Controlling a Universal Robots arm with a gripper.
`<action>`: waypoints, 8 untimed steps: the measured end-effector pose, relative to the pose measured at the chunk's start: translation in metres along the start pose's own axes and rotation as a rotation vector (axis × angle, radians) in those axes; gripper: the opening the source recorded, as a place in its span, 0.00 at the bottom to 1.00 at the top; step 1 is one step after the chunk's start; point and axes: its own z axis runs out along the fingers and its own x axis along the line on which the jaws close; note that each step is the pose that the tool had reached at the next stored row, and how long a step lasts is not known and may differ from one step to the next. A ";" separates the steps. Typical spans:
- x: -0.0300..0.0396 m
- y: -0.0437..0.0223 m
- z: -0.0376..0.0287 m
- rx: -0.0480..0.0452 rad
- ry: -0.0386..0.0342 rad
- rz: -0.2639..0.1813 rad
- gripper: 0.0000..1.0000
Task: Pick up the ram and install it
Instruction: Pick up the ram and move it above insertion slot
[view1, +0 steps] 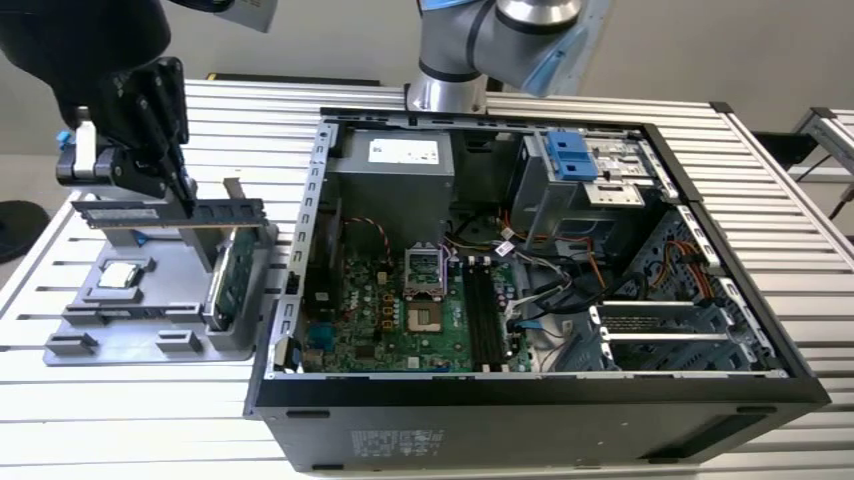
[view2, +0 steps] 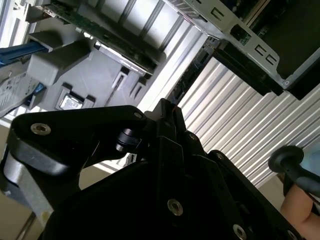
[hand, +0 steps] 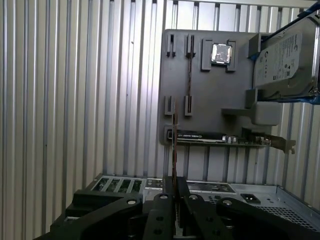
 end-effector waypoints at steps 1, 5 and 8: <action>0.0001 -0.0012 0.0000 0.0000 0.0000 0.000 0.00; 0.0003 -0.0059 0.0000 -0.0001 0.0000 0.000 0.00; 0.0004 -0.0093 0.0000 0.0001 0.0000 0.000 0.00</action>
